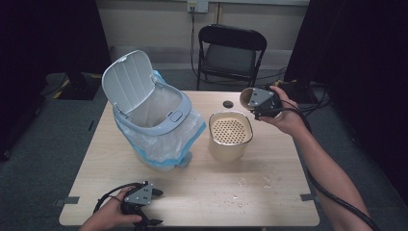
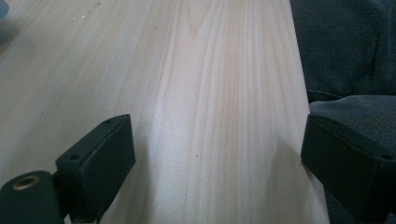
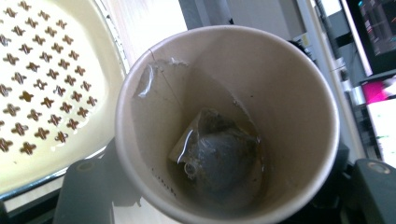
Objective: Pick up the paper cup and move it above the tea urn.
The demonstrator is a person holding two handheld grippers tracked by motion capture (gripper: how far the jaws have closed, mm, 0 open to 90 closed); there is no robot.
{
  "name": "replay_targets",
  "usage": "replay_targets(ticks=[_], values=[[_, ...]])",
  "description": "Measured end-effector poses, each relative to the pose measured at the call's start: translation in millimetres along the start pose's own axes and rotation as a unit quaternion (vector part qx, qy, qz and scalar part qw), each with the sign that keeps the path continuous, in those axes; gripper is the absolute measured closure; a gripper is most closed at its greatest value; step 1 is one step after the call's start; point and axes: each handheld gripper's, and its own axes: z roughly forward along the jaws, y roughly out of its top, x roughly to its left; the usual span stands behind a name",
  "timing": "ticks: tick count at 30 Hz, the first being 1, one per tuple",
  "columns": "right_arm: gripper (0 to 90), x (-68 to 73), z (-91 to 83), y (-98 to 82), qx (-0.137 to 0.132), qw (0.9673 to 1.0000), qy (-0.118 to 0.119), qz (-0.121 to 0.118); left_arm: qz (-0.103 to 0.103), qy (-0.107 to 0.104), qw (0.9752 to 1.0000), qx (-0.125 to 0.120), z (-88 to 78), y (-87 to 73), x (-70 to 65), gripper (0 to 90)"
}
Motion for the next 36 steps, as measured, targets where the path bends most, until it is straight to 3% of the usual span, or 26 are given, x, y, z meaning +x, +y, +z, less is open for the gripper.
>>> replay_targets(ticks=[4,8,10,11,13,16,17,18,19,20,21,22,23,24,26,28,30,31,33,34,35,36], values=[[30.0,8.3,-1.5,9.7,0.013,0.998,-0.017,-0.059,0.001,0.0,1.0,0.0,0.0,0.1,-0.1,9.1],[30.1,16.8,-2.0,16.7,0.03,0.9932,-0.041,-0.104,0.0,0.0,1.0,0.0,0.2,0.2,-0.1,8.9],[30.1,20.3,-2.8,19.3,0.041,0.9875,-0.065,-0.138,0.0,0.001,1.0,-0.002,0.5,0.0,-0.2,8.8],[30.1,23.3,-3.5,21.2,0.049,0.9813,-0.084,-0.166,0.001,0.0,1.0,0.0,0.2,0.2,0.0,8.8],[30.2,27.4,-5.2,24.2,0.056,0.9718,-0.109,-0.202,0.001,0.0,1.0,0.0,0.2,0.2,-0.1,8.8],[30.1,34.7,-8.3,28.0,0.063,0.9512,-0.154,-0.26,0.0,0.001,1.0,-0.002,0.6,0.0,-0.1,8.8],[30.2,37.3,-9.1,29.3,0.065,0.9421,-0.172,-0.28,0.0,0.001,1.0,-0.002,0.6,0.0,-0.1,8.8],[30.2,40.4,-10.3,30.9,0.069,0.9293,-0.194,-0.307,0.0,0.001,1.0,-0.002,0.6,0.0,-0.1,8.8],[30.2,40.4,-10.3,30.9,0.069,0.9293,-0.194,-0.307,0.0,0.001,1.0,-0.002,0.6,0.0,-0.1,8.8],[30.2,44.1,-11.5,34.0,0.068,0.9165,-0.208,-0.335,0.0,0.001,1.0,-0.002,0.6,0.0,-0.1,8.8],[30.1,45.9,-11.2,33.8,0.066,0.9147,-0.215,-0.336,0.0,0.001,1.0,-0.002,0.6,0.0,-0.2,8.8],[30.1,45.8,-11.3,35.3,0.071,0.9076,-0.219,-0.351,0.0,0.001,1.0,-0.002,0.6,0.0,-0.1,8.8],[30.0,45.8,-10.9,35.9,0.073,0.9101,-0.215,-0.346,0.0,0.001,1.0,-0.002,0.6,0.1,-0.1,8.8],[30.0,45.6,-11.8,35.7,0.068,0.9174,-0.213,-0.33,0.0,0.001,1.0,-0.002,0.6,0.1,-0.2,8.8],[30.0,43.6,-12.9,36.9,0.069,0.917,-0.213,-0.33,-0.002,0.003,1.0,-0.003,0.7,-0.1,-0.5,8.8],[29.7,38.5,-14.7,36.4,0.066,0.9368,-0.189,-0.287,-0.001,0.002,1.0,-0.002,0.5,0.0,-0.4,8.8],[29.6,31.4,-15.2,34.8,0.055,0.961,-0.148,-0.227,-0.001,0.002,1.0,-0.002,0.5,0.0,-0.4,8.8],[29.6,28.7,-16.2,32.9,0.049,0.9728,-0.13,-0.186,-0.001,0.002,1.0,-0.002,0.5,0.0,-0.4,8.8],[29.6,21.5,-16.9,28.2,0.033,0.9879,-0.092,-0.12,-0.001,0.003,1.0,-0.002,0.5,0.0,-0.4,8.8],[29.6,21.5,-16.9,28.2,0.033,0.9879,-0.092,-0.12,-0.001,0.003,1.0,-0.002,0.5,0.0,-0.4,8.8],[29.5,16.2,-16.4,22.9,0.024,0.9961,-0.06,-0.06,-0.002,0.003,1.0,-0.003,0.7,-0.1,-0.5,8.8],[29.5,14.3,-15.8,20.9,0.025,0.9982,-0.043,-0.034,-0.001,0.003,1.0,-0.002,0.6,0.0,-0.5,8.8]])
